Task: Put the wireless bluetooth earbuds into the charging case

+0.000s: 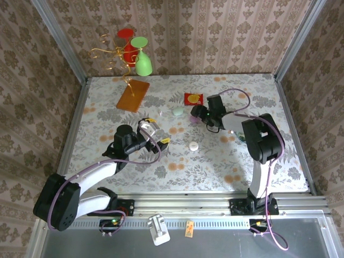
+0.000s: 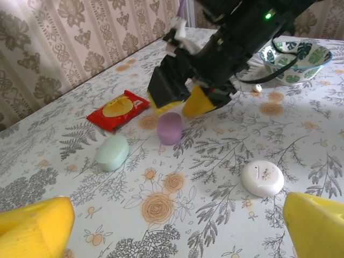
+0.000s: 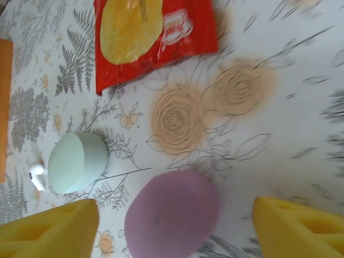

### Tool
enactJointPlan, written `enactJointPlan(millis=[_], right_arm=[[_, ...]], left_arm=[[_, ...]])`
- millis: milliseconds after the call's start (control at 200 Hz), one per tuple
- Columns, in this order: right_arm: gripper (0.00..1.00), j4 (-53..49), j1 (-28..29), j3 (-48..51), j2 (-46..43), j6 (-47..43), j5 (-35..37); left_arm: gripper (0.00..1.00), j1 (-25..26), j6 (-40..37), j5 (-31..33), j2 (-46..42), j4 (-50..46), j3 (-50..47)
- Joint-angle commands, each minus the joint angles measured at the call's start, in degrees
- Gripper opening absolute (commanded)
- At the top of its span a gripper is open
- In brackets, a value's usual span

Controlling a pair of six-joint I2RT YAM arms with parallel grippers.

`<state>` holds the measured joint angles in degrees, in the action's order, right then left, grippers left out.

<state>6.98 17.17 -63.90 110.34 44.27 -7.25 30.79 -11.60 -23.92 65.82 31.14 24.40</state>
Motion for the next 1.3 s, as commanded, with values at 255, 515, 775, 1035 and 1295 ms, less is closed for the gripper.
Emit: enactJointPlan(millis=[255, 515, 775, 1035, 1295], right_arm=[[0.86, -28.89, 6.7, 1.58, -17.2, -22.52, 11.32], [0.87, -51.22, 17.17, -7.36, -12.86, -31.15, 12.74], [0.85, -59.15, 19.48, -15.84, -3.12, -33.16, 13.53], [0.77, -59.36, 19.39, -19.41, 1.91, -29.56, 11.98], [0.67, -57.01, 19.48, -18.77, 4.24, -28.22, 9.62]], left_arm=[[1.0, -0.24, 3.85, 3.53, -1.85, -1.78, -0.11], [1.0, -0.46, 3.81, 2.85, -3.49, -3.48, -1.24], [1.0, -0.54, 3.87, 2.04, -3.24, -3.21, -1.42], [1.0, -0.55, 3.8, 1.95, -3.55, -3.63, -1.64], [1.0, -0.55, 3.83, 1.55, -2.11, -2.63, -1.38]])
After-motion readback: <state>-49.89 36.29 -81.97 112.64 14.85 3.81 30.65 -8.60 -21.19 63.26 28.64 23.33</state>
